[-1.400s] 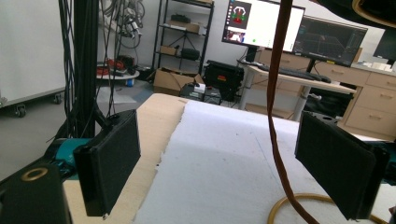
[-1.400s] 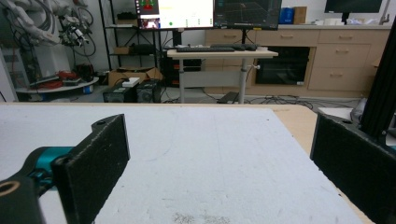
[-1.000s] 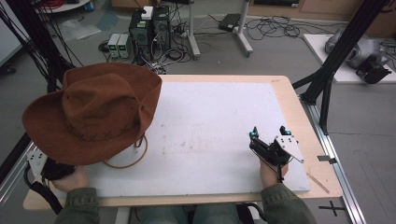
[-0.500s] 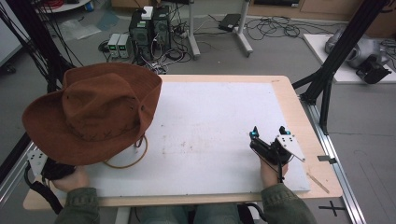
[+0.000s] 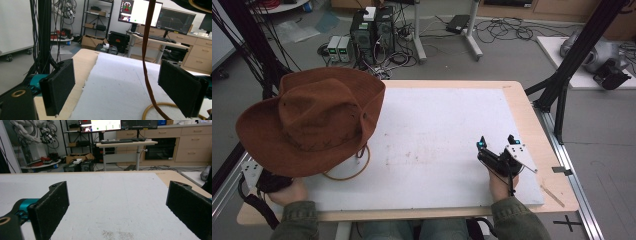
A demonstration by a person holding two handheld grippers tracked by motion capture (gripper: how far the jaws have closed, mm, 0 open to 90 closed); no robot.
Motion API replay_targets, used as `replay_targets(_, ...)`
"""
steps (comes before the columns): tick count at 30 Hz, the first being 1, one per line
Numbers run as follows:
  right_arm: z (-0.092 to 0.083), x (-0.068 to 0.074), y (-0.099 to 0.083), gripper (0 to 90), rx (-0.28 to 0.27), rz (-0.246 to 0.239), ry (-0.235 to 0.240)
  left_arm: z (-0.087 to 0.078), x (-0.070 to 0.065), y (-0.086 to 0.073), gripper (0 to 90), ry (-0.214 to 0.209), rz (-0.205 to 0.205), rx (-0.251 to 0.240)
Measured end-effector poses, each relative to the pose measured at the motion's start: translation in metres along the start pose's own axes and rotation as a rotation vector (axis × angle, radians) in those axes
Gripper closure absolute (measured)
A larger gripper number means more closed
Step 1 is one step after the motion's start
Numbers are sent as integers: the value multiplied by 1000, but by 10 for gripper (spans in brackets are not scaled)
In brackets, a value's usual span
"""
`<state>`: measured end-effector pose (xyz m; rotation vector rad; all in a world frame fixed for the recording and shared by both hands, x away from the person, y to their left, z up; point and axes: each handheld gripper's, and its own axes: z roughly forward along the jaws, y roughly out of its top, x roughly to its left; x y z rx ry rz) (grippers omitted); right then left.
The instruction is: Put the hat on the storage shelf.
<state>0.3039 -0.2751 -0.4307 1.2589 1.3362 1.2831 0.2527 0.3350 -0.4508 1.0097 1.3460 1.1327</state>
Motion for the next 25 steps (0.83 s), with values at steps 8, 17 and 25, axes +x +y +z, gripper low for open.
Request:
replay_targets(8, 0, 0, 0, 42, 2, 13, 6, 0, 0, 0, 144, 2, -1, 1)
replay_targets(17, 1, -1, 0, 42, 10, 14, 11, 1, 0, 0, 144, 3, -1, 3)
replay_targets(25, 1, -1, 0, 43, 7, 18, 15, 1, 0, 0, 144, 2, 0, 3)
